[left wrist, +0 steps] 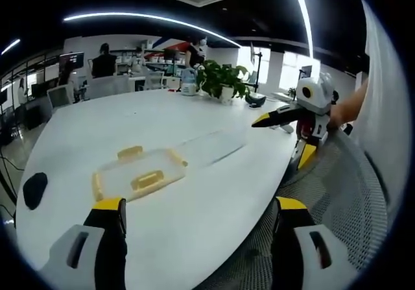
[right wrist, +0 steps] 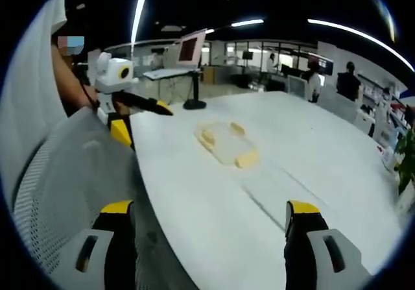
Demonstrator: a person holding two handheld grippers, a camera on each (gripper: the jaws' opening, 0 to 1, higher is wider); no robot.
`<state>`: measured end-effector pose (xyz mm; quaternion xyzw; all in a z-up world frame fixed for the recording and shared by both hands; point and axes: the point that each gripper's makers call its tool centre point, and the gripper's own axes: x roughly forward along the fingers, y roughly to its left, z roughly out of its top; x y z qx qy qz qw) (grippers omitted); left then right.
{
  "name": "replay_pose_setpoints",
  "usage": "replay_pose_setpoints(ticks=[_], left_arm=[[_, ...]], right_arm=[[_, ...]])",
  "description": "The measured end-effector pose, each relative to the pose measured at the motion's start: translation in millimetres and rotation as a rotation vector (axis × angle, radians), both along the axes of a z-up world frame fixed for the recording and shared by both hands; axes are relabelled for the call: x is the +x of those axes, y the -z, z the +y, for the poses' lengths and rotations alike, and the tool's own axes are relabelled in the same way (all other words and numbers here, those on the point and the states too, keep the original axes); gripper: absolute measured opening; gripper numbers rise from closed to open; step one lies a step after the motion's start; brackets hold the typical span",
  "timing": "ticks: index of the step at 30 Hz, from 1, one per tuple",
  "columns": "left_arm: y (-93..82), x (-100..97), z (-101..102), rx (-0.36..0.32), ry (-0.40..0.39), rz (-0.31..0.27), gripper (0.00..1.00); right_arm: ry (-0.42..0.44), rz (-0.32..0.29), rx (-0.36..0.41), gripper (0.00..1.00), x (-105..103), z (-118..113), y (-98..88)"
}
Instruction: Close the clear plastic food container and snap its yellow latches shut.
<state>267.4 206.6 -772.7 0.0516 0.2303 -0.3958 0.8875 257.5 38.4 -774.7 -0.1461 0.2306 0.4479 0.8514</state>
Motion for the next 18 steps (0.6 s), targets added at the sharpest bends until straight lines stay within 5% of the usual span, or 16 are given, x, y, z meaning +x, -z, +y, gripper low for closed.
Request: replay_pose_setpoints(ticks=[18], left_arm=[[-4.6,0.9,0.1,0.025,0.026,-0.014,0.95]], right_arm=[[-0.024,-0.011,-0.017,0.95,7.2,6.7,-5.8]])
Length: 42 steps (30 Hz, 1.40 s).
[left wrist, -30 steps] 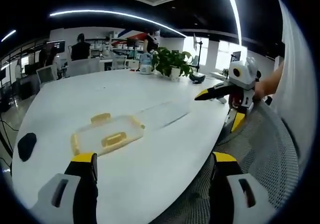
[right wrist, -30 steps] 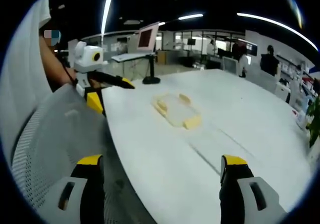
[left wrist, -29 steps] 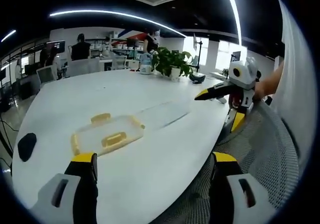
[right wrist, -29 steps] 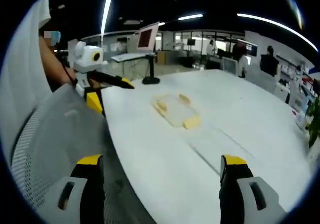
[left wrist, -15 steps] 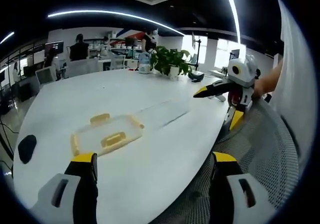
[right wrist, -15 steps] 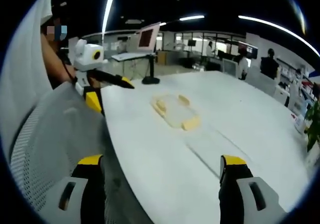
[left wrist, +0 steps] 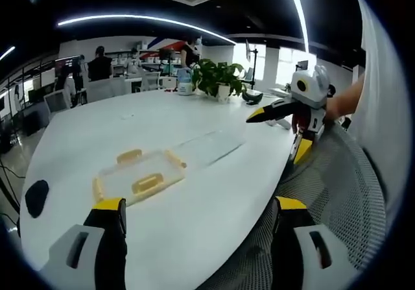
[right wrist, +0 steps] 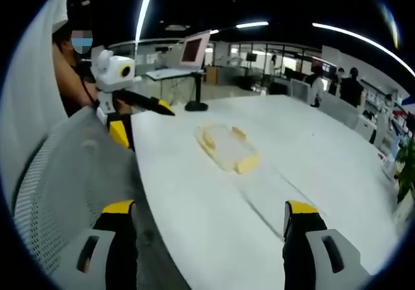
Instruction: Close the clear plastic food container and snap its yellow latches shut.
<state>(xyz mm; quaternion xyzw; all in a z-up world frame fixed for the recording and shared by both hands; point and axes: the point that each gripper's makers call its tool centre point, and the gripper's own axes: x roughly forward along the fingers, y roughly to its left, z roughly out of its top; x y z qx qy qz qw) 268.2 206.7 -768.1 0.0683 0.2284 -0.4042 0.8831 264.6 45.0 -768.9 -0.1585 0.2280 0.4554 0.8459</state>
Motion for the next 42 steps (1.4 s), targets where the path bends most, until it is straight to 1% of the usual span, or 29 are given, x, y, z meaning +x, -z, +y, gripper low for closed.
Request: replay_pose_setpoints(ticks=[5,8,9,11,15,23,36,42], left_arm=[[1.9,1.0,1.5,0.015,0.002,0.007,0.95],[3.2,1.5,2.6,0.025,0.007,0.013,0.94],[4.1,1.9,3.2,0.029,0.008,0.015,0.93],[5.5,3.4,4.6,0.036,0.008,0.021,0.92],[7.3,5.7,6.6,0.045,0.013,0.031,0.9],[10.6,10.8,7.7,0.077,0.038,0.027,0.89],[15.7,20.4,14.4,0.096,0.047,0.04,0.87],[16.8,25.4,19.5,0.105,0.054,0.045,0.85]], right_arm=[[-0.011,0.008,-0.025,0.93,-1.7,0.3,4.5],[-0.008,0.032,-0.052,0.85,-1.2,-3.4,8.7],[-0.008,0.029,-0.048,0.85,-0.4,-2.9,8.1],[-0.008,0.026,-0.04,0.85,1.0,-1.7,6.6],[-0.018,0.03,-0.051,0.84,4.0,1.5,7.8],[-0.03,0.036,-0.062,0.84,10.3,6.6,9.7],[-0.048,0.034,-0.07,0.83,24.1,11.7,6.9],[-0.065,0.028,-0.09,0.81,29.5,13.8,8.8]])
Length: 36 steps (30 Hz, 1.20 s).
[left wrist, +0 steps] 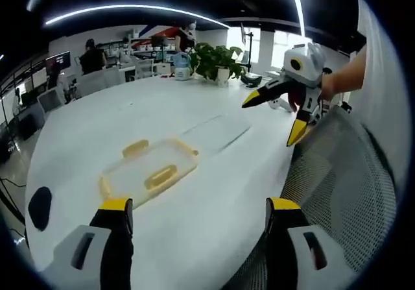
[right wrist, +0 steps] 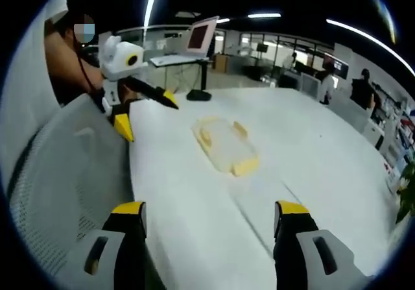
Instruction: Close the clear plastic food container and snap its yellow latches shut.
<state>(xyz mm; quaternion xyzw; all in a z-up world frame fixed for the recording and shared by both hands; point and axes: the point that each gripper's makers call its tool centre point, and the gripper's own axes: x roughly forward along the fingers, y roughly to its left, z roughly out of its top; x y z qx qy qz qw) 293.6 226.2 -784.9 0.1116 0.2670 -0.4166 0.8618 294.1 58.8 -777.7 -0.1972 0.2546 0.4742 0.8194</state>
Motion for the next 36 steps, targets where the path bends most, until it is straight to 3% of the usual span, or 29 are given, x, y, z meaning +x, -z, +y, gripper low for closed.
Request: replay_pose_setpoints(ticks=[20,36], left_arm=[[8.9,15.4,11.8,0.066,0.044,0.005,0.83],[15.6,32.8,30.7,0.121,0.074,0.022,0.83]], right_arm=[[-0.066,-0.008,-0.058,0.76,13.2,10.7,3.3],[-0.085,0.002,-0.081,0.73,35.2,13.9,5.1]])
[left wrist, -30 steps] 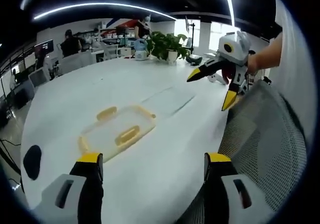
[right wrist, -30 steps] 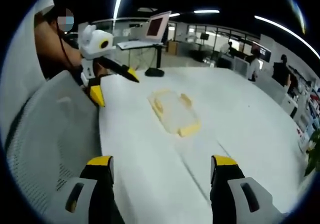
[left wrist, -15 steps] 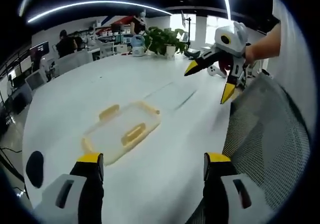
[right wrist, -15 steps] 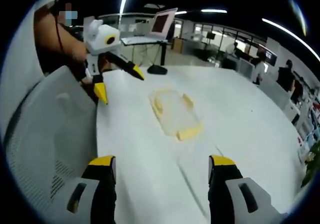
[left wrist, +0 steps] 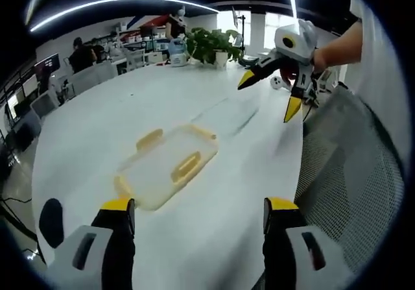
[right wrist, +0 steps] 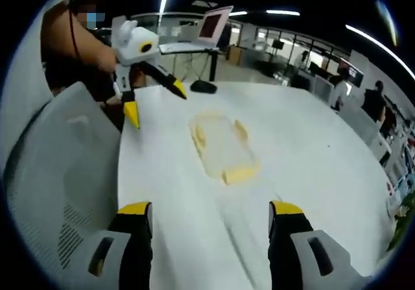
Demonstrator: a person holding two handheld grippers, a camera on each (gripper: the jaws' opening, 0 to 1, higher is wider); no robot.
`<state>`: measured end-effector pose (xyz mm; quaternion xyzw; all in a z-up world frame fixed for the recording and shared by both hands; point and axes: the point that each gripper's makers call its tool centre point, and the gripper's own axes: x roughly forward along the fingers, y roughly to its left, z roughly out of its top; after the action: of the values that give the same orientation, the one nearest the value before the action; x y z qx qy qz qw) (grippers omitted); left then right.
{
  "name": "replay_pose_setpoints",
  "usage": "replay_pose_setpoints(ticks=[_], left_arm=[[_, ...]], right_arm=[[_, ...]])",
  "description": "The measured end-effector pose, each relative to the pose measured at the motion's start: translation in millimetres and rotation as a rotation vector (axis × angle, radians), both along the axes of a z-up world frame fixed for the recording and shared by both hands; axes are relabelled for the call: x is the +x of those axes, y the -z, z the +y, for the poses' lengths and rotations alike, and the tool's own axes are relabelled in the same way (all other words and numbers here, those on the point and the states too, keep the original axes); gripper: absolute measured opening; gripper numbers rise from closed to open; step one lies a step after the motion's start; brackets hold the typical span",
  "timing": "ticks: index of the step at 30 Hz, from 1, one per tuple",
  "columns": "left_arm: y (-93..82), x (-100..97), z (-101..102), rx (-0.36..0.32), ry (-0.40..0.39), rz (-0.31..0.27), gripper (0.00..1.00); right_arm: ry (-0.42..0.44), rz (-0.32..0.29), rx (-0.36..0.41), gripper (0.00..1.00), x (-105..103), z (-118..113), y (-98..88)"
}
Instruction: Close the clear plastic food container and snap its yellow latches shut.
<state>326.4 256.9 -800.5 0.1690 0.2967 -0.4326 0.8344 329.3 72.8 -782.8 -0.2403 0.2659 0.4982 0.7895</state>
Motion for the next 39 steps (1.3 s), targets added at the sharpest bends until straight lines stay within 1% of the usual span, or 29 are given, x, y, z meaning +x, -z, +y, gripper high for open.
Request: replay_pose_setpoints(ticks=[4,11,23,34,39], left_arm=[[1.4,5.5,2.2,0.009,0.005,0.002,0.82],[5.6,14.0,5.8,0.027,0.017,0.011,0.81],[11.9,21.8,12.5,0.066,0.05,0.029,0.78],[16.1,28.9,17.6,0.096,0.076,0.036,0.77],[17.5,32.8,20.4,0.106,0.085,0.039,0.76]], right_arm=[[-0.011,0.0,-0.019,0.71,4.6,0.4,2.5],[-0.029,0.005,-0.029,0.7,12.9,4.8,3.2],[-0.055,0.015,-0.061,0.66,22.6,8.8,9.7],[-0.072,0.014,-0.074,0.64,30.8,14.8,11.0],[-0.075,0.006,-0.071,0.63,34.0,17.0,8.9]])
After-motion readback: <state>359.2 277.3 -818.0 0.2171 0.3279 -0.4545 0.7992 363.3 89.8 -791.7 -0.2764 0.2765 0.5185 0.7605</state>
